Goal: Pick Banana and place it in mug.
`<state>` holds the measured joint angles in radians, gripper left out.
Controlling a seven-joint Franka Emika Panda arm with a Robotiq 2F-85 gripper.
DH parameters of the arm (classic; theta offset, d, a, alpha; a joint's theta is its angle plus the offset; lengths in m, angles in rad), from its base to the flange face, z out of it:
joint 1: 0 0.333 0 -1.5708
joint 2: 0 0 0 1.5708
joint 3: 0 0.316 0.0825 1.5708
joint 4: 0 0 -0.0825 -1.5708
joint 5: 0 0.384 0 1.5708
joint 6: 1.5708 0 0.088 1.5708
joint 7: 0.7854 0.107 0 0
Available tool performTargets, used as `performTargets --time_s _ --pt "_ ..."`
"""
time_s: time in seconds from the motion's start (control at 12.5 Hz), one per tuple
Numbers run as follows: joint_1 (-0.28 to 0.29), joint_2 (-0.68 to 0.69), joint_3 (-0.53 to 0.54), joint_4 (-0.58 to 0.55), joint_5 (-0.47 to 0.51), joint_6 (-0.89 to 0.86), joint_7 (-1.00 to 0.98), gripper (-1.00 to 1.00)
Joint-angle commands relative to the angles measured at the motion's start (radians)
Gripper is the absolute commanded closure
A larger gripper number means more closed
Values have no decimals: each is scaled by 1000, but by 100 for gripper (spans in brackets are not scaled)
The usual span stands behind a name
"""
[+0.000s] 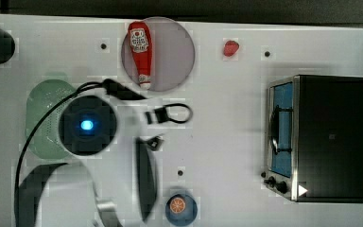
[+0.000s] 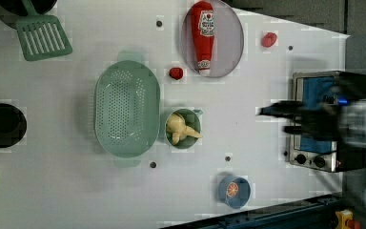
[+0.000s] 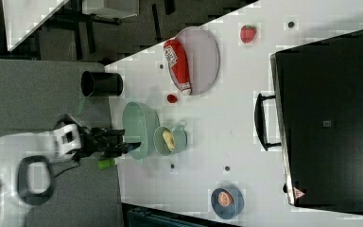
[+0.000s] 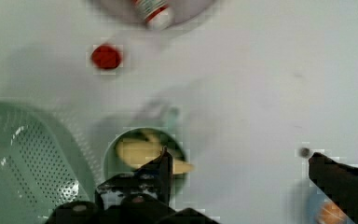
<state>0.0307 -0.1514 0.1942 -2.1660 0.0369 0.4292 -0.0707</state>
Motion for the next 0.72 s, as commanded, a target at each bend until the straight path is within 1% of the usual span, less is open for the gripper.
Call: performTargets --time_s 0.08,0.24,0.4,0.72 --pt "-53 -54 -140 151 -11 -95 30 -100" --pt "-54 -70 -205 221 -44 -178 24 -100" --pt "-55 -84 -255 255 -44 -314 25 -100" --pt "-55 -80 -294 261 -44 -348 25 -100"
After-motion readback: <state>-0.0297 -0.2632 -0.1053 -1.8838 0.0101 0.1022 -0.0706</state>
